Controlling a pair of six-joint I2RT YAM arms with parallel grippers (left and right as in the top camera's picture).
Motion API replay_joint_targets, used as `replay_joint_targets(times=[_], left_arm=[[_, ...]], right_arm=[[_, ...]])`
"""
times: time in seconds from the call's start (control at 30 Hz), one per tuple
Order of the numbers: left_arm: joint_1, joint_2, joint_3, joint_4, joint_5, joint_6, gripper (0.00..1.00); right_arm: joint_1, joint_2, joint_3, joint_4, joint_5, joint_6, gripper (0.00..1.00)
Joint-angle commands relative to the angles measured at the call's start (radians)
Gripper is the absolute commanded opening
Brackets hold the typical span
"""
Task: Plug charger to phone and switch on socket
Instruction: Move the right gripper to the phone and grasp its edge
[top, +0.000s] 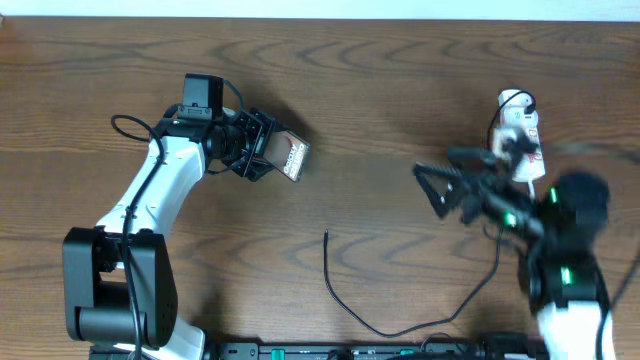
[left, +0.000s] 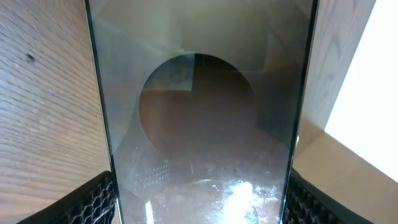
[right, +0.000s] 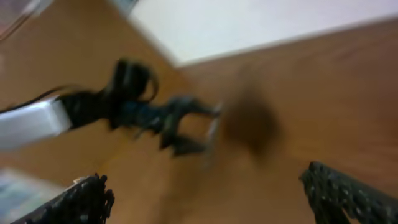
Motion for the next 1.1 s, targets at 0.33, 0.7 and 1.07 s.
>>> replay_joint_targets(times=[0.33,0.7,1.07], left_arm=[[-0.001,-0.029,0.008,0.001,-0.135,-0.077,0.08],[-0.014,-0.029,0.008,-0.049,-0.136,-0.216,0.07],[-0.133,-0.029,0.008,-0.048,-0.154,-0.329,0.08]], right_arm=[[0.156,0.621,0.055,0.404,-0.238,0.156,0.95],[0.322,0.749,0.055,0.463,0.050,0.156,0.94],[0.442,0.749,0.055,0.492,0.251,0.158,0.95]])
